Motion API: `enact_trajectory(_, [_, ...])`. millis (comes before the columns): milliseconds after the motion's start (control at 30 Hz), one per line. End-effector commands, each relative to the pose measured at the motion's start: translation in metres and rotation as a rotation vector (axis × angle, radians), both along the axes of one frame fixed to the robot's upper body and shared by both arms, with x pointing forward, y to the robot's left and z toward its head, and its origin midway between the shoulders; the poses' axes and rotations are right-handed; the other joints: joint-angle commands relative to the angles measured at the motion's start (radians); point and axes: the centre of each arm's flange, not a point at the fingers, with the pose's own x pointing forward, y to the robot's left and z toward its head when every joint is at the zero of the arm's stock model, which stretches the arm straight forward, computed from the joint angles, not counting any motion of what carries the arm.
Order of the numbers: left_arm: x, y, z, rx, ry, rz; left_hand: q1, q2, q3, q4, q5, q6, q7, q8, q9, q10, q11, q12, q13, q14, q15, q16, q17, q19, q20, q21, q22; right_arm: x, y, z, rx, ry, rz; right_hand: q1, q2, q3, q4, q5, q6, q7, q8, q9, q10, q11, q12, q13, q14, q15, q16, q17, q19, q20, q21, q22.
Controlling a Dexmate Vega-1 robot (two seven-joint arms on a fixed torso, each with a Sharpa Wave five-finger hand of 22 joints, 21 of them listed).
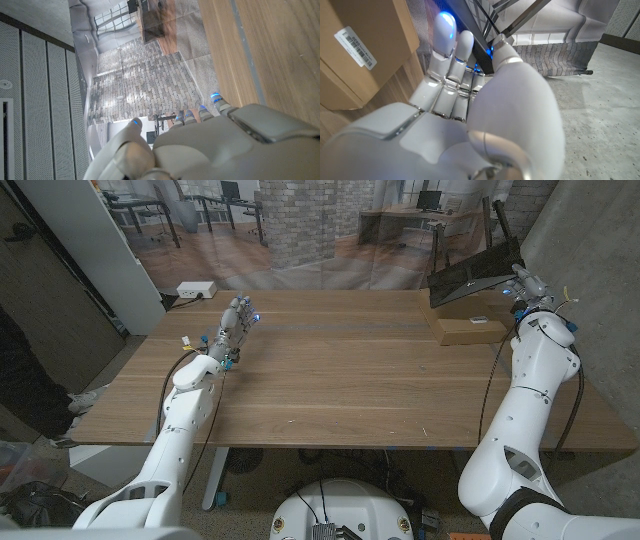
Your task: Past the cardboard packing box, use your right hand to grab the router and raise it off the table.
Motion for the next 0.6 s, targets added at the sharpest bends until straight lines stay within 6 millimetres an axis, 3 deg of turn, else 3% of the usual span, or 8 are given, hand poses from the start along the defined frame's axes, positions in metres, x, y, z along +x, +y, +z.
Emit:
enact_trajectory(33, [-0.001,0.013,0.000,0.015,0.009,0.002,0.006,0.026,-0.003,0.002,0.006,-0.028,0.006,-0.001,0.001,-0.029,0.004,0.001,0.004,-0.125,0.005,-0.003,0.002,-0.075,0.006,-0.001,0.004,0.001,0.007,0.008,-0.005,-0.013,-0.018,0.228,0.228,-0.001,0.005,0.007,0.008,0.004,-0.003,0.001,0.088,0.002,0.006,0.006,0.079,-0.103,-0.003,0.006,-0.212,-0.119,0.008,-0.001])
enact_trajectory(600, [-0.005,0.034,-0.008,0.036,0.023,-0.022,0.006,0.026,-0.004,0.002,0.006,-0.028,0.007,0.000,0.001,-0.029,0.004,0.001,0.004,-0.126,0.005,-0.003,0.002,-0.074,0.005,-0.003,0.004,-0.020,0.023,-0.002,0.027,-0.028,-0.047,0.228,0.228,-0.002,0.006,0.007,0.013,0.003,-0.007,0.002,0.094,0.001,0.003,0.006,0.082,-0.102,-0.007,0.004,-0.219,-0.119,0.025,-0.017])
